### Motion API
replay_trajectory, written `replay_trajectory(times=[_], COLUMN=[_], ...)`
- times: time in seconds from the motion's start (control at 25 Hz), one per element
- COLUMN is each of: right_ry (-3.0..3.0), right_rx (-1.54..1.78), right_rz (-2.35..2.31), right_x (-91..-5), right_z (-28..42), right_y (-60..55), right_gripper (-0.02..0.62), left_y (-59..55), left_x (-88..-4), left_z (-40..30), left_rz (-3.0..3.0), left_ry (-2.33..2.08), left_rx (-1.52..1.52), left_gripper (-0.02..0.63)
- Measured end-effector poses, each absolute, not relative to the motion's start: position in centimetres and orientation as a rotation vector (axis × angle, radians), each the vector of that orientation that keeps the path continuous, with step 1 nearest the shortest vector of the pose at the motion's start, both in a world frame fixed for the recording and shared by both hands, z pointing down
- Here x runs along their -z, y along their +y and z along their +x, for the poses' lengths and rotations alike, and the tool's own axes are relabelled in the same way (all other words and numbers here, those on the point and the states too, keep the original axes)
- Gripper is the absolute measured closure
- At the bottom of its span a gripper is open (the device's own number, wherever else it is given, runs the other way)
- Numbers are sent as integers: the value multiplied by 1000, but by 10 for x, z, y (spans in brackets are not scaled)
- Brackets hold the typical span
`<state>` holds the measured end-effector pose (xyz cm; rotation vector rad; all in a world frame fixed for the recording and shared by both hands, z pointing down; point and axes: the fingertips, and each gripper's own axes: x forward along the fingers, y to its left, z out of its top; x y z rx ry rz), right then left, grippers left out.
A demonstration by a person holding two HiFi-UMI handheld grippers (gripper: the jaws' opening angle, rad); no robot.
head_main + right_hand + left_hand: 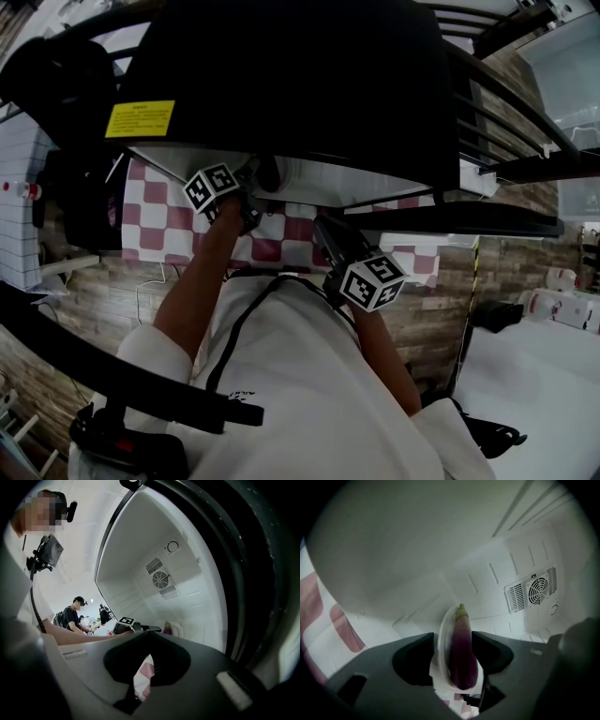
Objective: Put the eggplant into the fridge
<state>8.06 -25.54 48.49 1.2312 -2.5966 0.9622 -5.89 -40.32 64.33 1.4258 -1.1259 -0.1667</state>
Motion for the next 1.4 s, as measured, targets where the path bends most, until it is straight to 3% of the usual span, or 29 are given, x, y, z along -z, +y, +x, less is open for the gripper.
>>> replay_trajectory(times=[0.4,0.68,1.4], right_ry=[-2663,-2730,-2831], right_rx=[-930,-901,-799], right_rz=[1147,1079,971], right_x=[-480,-469,-440], right_z=[73,72,64], right_y=[-254,-255,-251], right_gripper=[588,589,589], left_y=[-379,-349,-286], left_x=[-614,-579,-497], left_z=[-66,-72,-74], left_rz=[1553,1704,2001], left_ry=[-1133,-1162,-1262], left_rx=[110,33,-74], left_gripper=[416,502,600])
